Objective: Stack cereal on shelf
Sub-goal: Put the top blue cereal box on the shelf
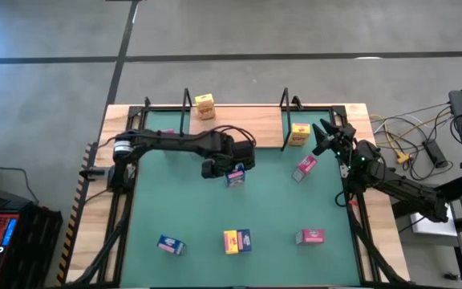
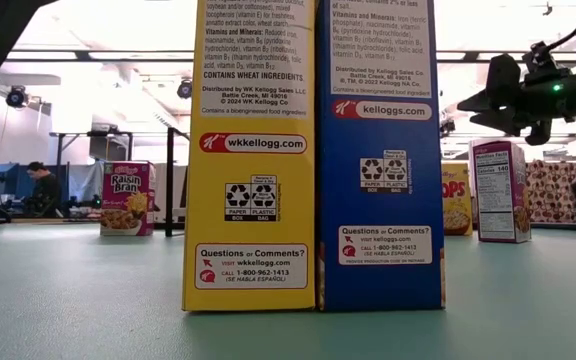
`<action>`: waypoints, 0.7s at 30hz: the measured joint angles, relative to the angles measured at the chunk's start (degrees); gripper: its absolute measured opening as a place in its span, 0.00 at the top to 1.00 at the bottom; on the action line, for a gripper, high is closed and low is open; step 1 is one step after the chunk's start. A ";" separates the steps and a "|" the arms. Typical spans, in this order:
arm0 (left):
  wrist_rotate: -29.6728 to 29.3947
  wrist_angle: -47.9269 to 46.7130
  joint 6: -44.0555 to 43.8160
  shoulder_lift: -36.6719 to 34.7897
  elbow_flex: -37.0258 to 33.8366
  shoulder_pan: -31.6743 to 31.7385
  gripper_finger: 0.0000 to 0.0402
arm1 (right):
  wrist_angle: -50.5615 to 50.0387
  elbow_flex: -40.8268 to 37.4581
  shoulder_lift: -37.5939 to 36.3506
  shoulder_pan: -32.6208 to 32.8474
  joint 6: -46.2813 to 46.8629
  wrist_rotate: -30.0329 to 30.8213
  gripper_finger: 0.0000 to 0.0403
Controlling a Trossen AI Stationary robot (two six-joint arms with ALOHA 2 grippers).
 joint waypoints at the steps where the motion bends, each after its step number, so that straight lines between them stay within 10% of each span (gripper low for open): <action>1: 0.01 0.01 -0.45 0.00 -0.01 -0.16 0.03 | 0.01 0.01 0.00 0.02 0.00 0.00 0.47; 21: -1.70 -0.10 3.76 0.55 1.80 -0.35 0.23 | 0.01 0.02 0.02 -0.01 0.00 0.00 0.47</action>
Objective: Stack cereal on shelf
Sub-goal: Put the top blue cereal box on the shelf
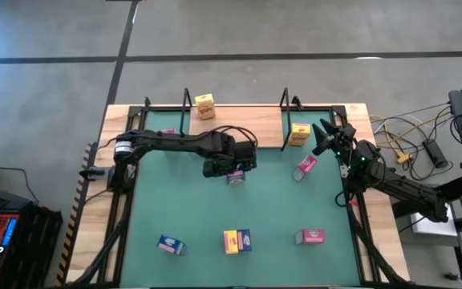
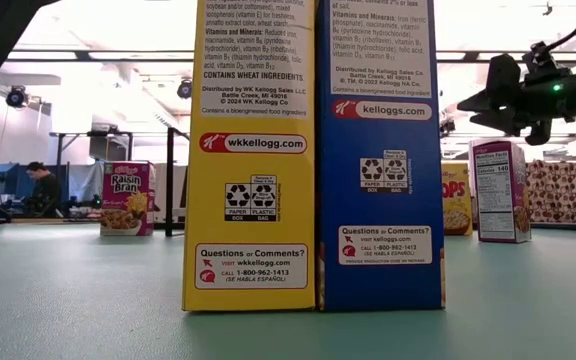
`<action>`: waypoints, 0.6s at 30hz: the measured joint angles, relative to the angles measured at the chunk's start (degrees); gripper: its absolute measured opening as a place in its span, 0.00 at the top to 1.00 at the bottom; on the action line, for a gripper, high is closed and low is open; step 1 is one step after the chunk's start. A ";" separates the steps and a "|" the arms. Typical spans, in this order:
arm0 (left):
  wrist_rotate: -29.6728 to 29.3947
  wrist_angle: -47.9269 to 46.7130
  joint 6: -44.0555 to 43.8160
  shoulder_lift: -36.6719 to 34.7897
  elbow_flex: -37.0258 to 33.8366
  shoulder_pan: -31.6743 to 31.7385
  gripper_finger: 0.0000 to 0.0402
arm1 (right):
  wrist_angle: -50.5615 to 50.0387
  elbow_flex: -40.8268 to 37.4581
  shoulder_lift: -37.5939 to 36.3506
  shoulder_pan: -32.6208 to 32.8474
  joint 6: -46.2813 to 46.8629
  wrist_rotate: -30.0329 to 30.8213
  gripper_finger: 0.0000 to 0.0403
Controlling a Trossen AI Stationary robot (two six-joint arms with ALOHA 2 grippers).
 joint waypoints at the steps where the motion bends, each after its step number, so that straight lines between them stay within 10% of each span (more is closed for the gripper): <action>1: -0.58 0.00 0.94 0.00 0.34 0.00 0.23 | 0.00 0.00 0.00 0.00 0.00 0.00 0.47; 18: -7.06 -2.20 19.25 0.00 7.63 5.54 0.23 | -0.02 0.00 0.00 0.01 0.00 0.00 0.47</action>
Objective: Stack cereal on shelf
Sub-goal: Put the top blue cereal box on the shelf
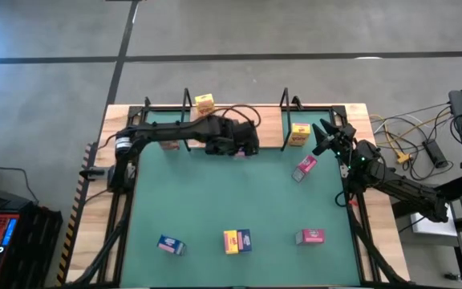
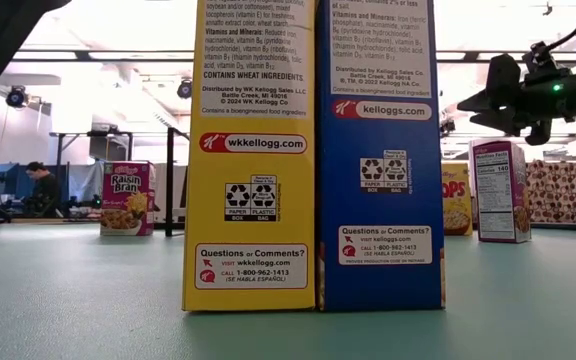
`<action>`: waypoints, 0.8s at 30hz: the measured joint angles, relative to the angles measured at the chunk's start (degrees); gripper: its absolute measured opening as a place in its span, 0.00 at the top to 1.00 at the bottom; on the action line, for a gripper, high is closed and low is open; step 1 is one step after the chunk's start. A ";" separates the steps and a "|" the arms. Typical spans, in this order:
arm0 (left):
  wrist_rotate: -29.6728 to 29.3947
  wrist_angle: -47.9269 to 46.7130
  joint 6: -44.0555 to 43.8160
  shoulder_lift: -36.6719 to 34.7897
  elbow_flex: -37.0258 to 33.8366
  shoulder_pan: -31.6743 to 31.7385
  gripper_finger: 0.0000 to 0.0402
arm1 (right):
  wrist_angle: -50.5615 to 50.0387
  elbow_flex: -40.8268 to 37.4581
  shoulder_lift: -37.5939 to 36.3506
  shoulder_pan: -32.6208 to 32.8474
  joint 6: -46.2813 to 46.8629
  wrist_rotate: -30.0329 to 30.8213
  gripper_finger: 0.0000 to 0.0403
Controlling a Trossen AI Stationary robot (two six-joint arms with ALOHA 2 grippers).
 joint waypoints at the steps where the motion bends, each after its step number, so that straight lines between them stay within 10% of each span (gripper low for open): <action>1: 0.32 -0.09 1.03 0.00 0.13 0.83 0.23 | 0.02 0.00 0.00 -0.01 0.00 0.00 0.47; 24: 5.21 4.61 20.33 -0.02 1.40 17.01 0.24 | 0.00 -0.01 0.00 0.01 0.00 0.00 0.47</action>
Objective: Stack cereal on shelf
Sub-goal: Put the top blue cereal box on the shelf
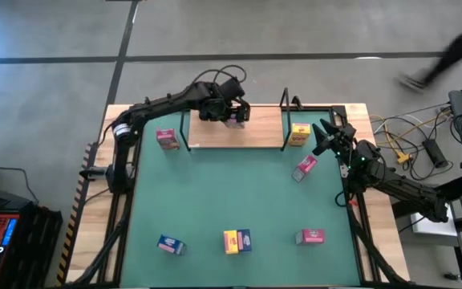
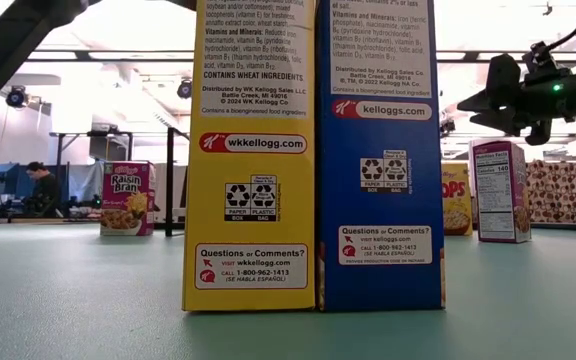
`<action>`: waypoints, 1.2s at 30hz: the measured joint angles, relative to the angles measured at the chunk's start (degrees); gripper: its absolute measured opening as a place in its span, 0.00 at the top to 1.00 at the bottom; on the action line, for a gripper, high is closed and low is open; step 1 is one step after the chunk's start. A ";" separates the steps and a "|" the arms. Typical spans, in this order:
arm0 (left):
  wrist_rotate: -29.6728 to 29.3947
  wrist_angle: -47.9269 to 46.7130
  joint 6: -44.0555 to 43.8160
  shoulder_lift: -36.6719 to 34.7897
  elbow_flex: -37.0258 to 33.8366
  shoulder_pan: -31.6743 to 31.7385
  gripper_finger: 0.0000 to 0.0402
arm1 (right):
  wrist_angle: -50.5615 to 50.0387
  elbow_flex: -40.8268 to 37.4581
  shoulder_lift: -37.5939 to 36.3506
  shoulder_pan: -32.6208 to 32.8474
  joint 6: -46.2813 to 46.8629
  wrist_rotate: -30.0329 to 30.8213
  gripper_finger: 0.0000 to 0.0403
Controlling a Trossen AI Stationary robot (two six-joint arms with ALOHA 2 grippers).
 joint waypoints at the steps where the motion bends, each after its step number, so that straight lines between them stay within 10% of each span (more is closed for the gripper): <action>1: -0.01 0.23 0.49 0.00 0.00 0.54 0.24 | 0.01 0.01 0.00 0.01 0.00 0.00 0.47; 36: 4.75 8.39 3.89 3.58 -0.55 7.94 0.24 | 0.01 0.00 0.00 0.00 0.00 0.00 0.47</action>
